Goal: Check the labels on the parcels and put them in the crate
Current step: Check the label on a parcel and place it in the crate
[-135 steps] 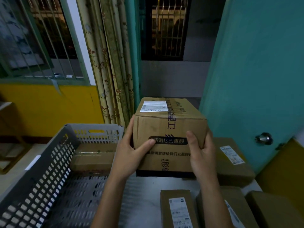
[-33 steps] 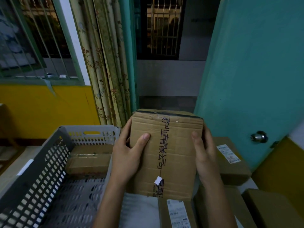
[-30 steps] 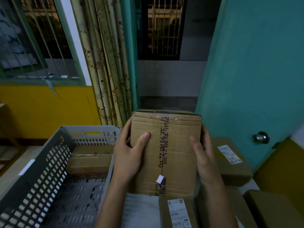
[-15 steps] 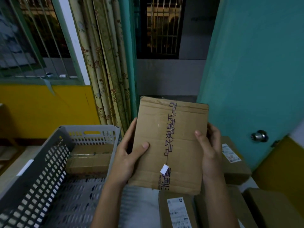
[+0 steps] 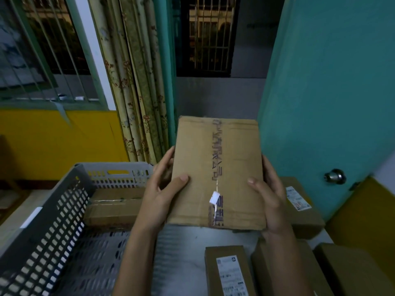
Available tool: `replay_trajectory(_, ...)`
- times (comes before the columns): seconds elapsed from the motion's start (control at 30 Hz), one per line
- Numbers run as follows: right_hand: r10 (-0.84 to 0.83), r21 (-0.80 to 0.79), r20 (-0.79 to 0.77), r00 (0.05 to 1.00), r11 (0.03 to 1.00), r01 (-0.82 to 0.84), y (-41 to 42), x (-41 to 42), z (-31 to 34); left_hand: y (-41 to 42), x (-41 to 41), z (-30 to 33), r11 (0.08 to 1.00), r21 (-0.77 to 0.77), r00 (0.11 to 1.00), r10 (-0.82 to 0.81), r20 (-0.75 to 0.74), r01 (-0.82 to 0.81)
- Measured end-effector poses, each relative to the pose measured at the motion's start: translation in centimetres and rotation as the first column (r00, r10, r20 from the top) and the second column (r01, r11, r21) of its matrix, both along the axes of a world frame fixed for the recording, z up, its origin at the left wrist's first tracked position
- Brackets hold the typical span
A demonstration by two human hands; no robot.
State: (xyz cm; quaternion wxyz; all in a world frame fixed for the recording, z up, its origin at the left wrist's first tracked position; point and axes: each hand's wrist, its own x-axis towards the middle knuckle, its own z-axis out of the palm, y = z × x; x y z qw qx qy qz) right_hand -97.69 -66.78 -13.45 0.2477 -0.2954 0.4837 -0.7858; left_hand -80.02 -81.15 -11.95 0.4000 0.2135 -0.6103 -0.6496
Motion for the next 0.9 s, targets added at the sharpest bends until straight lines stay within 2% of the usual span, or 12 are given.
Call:
replay_trajectory(0.1,-0.088,-0.059,0.072,0.994,0.994,0.092,-0.2,0.0,0.3,0.2,0.6,-0.4,0.989,-0.013,0.989,-0.145,0.007,0.145)
replay_trajectory(0.2,-0.136,-0.037,0.088,0.987,0.990,0.140,-0.5,0.0,0.8,0.4,0.7,-0.8,0.979,-0.026,0.979,-0.204,-0.019,0.204)
replay_trajectory(0.33,-0.180,0.004,0.073,0.981,0.984,0.181,-0.7,0.2,0.7,0.4,0.0,-0.7,0.996,0.013,0.989,-0.084,-0.121,0.087)
replay_trajectory(0.5,0.061,0.051,-0.050,0.997,0.997,-0.058,-0.2,0.7,0.4,0.0,-0.5,-0.7,0.994,0.073,0.979,0.090,-0.182,-0.078)
replay_trajectory(0.6,0.031,-0.018,-0.028,0.999,0.999,-0.031,-0.2,0.9,-0.1,0.3,-0.7,-0.4,0.997,0.035,0.981,0.077,-0.176,-0.072)
replay_trajectory(0.77,-0.114,-0.076,-0.002,0.993,0.991,0.114,-0.5,1.3,0.0,0.6,-0.5,-0.7,0.999,-0.021,0.994,0.046,-0.098,-0.048)
replay_trajectory(0.83,-0.178,-0.069,-0.017,0.984,0.982,0.177,-0.5,1.2,0.1,0.7,0.1,-0.7,0.996,-0.081,0.999,-0.049,-0.019,0.048)
replay_trajectory(0.9,-0.176,-0.058,-0.035,0.984,0.983,0.174,0.0,1.1,0.3,0.7,0.6,-0.6,0.979,-0.148,0.988,-0.131,0.084,0.142)
